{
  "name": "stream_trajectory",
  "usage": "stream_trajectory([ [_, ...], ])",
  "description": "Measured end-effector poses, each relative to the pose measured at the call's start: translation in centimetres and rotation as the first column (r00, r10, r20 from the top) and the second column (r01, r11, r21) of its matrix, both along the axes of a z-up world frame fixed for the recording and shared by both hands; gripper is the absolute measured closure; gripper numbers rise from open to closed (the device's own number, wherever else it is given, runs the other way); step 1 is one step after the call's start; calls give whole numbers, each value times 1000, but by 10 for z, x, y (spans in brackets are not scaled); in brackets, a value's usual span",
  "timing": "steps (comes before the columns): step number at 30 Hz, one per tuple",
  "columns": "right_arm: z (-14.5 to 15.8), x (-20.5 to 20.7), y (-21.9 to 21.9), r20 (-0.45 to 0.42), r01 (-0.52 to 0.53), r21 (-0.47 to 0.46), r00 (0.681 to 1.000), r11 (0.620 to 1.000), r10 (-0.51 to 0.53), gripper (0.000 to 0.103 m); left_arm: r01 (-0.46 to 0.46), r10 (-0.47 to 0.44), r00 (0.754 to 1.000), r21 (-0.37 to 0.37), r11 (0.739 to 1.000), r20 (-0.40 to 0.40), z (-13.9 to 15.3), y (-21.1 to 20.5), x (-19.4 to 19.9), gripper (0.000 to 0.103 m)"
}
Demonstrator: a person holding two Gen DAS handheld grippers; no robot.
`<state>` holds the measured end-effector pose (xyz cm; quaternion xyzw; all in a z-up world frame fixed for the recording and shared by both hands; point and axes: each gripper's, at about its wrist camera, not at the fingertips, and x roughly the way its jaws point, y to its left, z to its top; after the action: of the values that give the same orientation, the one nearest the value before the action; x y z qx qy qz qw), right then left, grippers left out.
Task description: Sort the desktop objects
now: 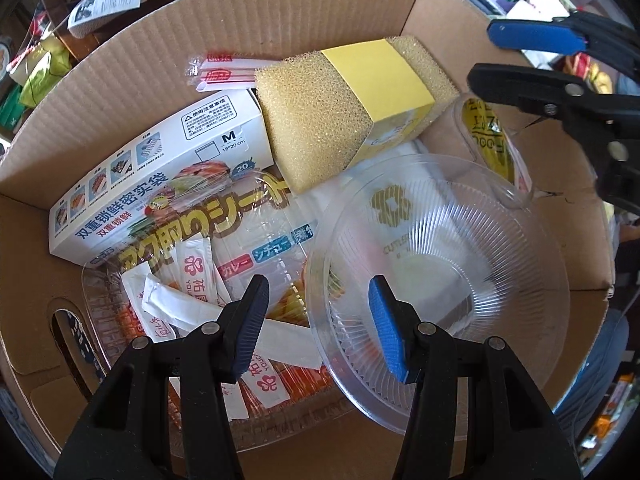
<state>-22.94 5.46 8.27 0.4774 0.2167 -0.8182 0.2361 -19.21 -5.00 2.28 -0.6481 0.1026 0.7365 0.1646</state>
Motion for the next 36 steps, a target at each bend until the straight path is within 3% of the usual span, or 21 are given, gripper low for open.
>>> stream_trajectory([
  [1,4,2,5,3,6,-22,1000,1000,-6,52,7,-7,1000,-23,1000,-1,-2,3,-1,63],
  [2,7,4,8,3,11,-38,1000,999,-11,52,15,-15,1000,-45,999,1,-4,6,-2,80],
  [3,10,8,9,2,15,-48,1000,999,-15,52,13,-12,1000,-55,998,7,-6,8,-4,85],
  [6,14,17,14,6,14,-85,1000,996,-14,52,-10,9,999,-42,999,-34,0,9,-5,88],
  [10,13,26,17,9,9,-105,1000,994,-8,52,-36,35,988,-5,999,-148,19,5,-6,91],
  [12,12,28,18,12,10,-114,1000,993,-9,52,-41,44,988,28,999,-150,22,1,-9,95],
  [17,10,30,23,24,27,-149,999,988,-23,52,24,-27,980,-17,1000,-198,16,15,-9,93],
  [22,9,33,23,31,28,-148,999,989,-24,52,52,-64,992,-106,993,-106,0,17,4,87],
  [24,10,34,22,31,27,-150,999,988,-23,52,50,-63,993,-123,991,-102,0,17,7,75],
  [25,11,35,23,29,28,-151,999,988,-24,52,38,-51,993,-118,992,-110,3,15,8,63],
  [27,13,35,23,28,26,-158,999,987,-22,52,14,-23,991,-67,998,-133,14,9,10,46],
  [28,14,36,23,27,25,-158,999,987,-21,52,1,-7,991,-43,999,-136,18,6,11,44],
  [32,16,39,22,27,26,-158,999,987,-22,52,-2,-2,992,-31,1000,-124,27,0,14,45],
  [35,18,43,24,42,31,-187,999,982,-24,52,20,-27,995,-70,997,-100,25,1,17,60],
  [36,19,44,24,55,32,-202,998,979,-22,52,23,-31,995,-79,997,-98,24,1,19,60],
])
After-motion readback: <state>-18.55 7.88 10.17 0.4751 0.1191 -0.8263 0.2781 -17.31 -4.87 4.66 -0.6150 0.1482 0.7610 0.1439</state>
